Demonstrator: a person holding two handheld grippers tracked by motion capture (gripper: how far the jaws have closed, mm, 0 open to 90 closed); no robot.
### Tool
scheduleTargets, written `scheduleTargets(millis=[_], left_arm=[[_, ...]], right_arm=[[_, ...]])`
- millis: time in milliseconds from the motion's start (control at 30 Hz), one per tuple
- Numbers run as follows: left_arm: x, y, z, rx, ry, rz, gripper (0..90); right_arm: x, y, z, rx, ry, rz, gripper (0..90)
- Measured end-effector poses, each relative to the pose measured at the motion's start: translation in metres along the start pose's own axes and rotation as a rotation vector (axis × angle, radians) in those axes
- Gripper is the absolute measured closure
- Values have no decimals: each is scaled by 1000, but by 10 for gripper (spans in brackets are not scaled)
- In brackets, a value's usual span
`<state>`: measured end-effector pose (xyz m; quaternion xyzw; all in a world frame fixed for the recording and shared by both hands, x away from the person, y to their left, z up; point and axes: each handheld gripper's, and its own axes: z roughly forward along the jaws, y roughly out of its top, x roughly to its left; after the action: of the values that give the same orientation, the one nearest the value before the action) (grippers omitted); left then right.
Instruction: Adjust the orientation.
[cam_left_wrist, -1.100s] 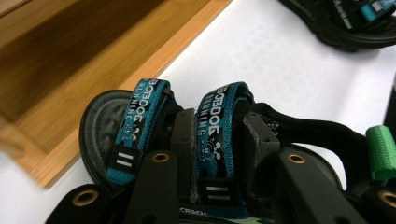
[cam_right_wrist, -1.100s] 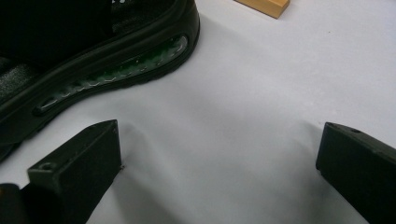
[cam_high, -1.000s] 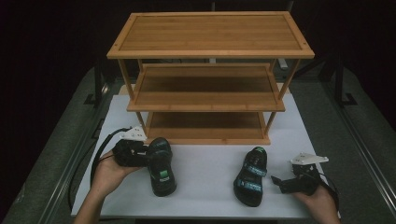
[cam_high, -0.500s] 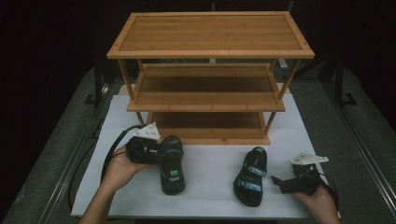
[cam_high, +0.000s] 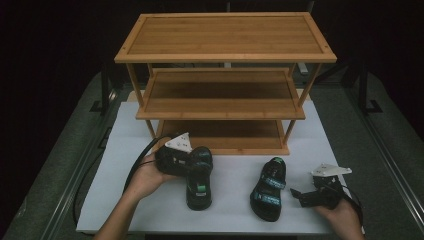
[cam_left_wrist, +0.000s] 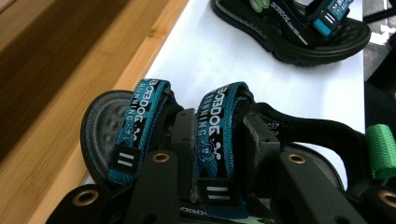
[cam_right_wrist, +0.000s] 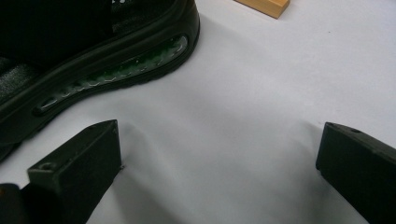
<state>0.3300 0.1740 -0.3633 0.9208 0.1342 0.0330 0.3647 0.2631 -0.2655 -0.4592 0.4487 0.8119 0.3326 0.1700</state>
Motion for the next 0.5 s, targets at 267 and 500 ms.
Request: scheduleTargets(millis=[267,500], left_arm=[[-1,3,17,20,-36,40,697],[0,1,23,24,-52,37,696]], right_arm=[[0,0,0,0,0,-1,0],[0,0,0,0,0,0,0]])
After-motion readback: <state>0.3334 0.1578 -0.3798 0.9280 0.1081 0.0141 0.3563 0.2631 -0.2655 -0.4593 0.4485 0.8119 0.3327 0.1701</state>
